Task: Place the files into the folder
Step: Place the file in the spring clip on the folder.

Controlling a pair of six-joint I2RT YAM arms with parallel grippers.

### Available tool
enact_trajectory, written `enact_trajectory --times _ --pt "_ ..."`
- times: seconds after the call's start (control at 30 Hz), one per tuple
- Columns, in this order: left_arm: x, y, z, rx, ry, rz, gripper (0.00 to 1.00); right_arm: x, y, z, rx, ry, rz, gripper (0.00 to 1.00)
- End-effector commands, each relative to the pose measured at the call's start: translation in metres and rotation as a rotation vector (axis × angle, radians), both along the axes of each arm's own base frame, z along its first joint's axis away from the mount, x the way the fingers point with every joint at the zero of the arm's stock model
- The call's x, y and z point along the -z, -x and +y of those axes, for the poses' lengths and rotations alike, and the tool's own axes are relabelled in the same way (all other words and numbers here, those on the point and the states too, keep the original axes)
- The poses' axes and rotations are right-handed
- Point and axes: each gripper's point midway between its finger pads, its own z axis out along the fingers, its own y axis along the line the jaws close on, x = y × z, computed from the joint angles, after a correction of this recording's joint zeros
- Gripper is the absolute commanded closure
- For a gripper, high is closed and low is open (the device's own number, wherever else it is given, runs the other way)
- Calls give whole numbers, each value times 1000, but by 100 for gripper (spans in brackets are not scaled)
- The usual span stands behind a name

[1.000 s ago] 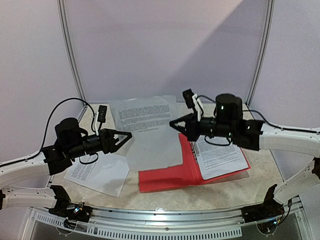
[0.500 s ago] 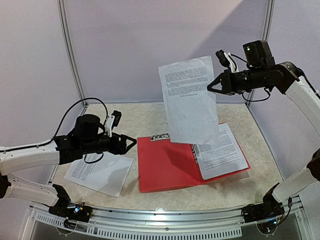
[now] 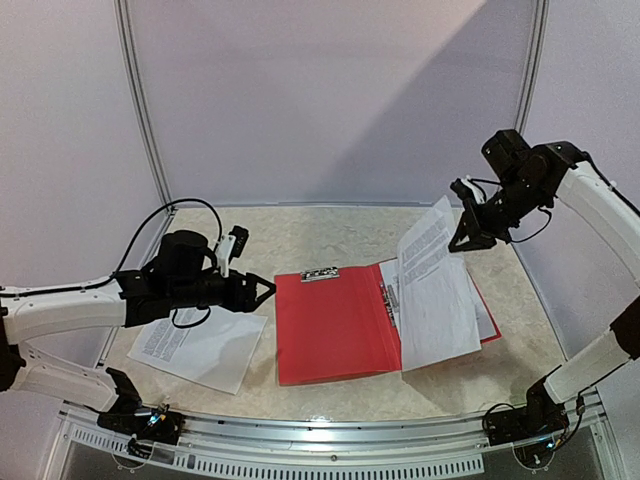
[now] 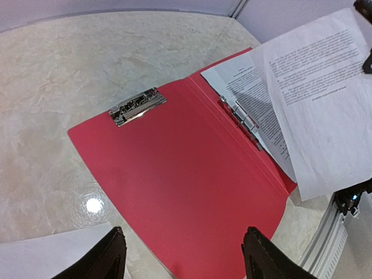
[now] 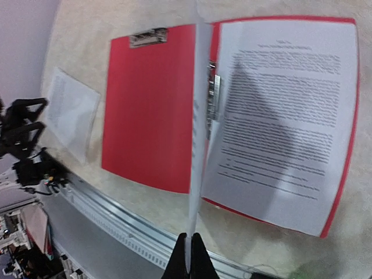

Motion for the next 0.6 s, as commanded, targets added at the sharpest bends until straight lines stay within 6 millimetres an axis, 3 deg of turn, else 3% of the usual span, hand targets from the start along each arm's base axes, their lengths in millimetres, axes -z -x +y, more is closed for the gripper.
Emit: enact_trajectory --times 0.0,0.17,0.23,0.57 --pt "3 4 -5 27 1 23 31 36 -1 -58 92 339 2 100" --pt "11 9 -6 38 1 53 31 54 -21 -81 147 499 -34 100" --pt "3 6 -11 45 29 33 32 62 -30 -85 154 535 -42 100" --pt "11 11 -17 82 40 66 33 98 -77 -74 97 606 -67 100"
